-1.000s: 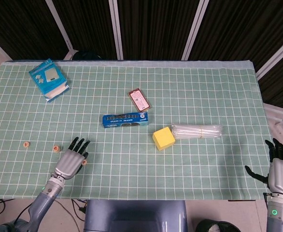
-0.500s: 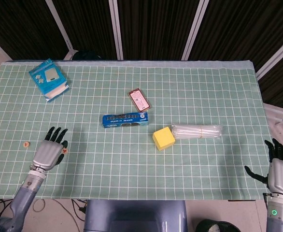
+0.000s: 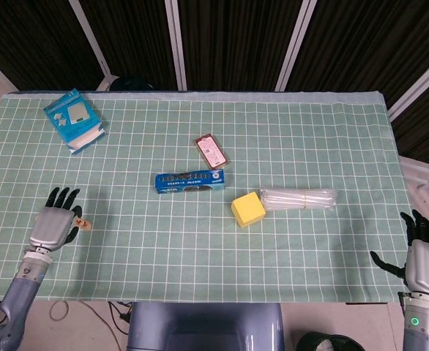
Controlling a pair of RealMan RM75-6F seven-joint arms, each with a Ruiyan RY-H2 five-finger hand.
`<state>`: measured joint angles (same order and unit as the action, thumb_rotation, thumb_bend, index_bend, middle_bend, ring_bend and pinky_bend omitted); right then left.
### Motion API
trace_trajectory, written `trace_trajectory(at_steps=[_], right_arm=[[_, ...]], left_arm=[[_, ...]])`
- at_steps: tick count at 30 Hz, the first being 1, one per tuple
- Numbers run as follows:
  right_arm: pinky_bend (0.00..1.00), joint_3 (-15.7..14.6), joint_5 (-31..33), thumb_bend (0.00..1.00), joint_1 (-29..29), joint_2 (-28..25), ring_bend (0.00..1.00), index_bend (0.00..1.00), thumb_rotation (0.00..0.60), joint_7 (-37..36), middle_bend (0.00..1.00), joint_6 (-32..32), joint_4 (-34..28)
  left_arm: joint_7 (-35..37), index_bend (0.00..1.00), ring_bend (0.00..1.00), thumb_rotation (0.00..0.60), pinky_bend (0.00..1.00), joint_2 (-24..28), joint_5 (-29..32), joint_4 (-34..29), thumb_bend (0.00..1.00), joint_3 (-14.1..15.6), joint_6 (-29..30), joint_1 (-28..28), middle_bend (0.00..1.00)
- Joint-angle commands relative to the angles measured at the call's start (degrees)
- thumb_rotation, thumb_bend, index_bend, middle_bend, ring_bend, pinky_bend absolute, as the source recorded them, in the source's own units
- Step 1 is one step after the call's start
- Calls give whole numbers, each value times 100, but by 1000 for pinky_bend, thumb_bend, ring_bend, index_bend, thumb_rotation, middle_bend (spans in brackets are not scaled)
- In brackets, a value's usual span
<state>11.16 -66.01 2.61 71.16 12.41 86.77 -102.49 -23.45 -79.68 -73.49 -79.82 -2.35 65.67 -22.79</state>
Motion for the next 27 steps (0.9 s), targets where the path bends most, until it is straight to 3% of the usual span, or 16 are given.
trace_trajectory(at_steps=[1,27], right_arm=[[0,1,-3,267,1,-1,9,118,600,2,52,3,0],[0,1,14,267,0,-14,9,118,600,-8,52,-11,-6]], left_arm=[[-1,491,0,600,0,-19,5,17,337,-6,-10,-7,80],[-245,470,0,600,0,-228,5,45,337,28,-20,-23,80]])
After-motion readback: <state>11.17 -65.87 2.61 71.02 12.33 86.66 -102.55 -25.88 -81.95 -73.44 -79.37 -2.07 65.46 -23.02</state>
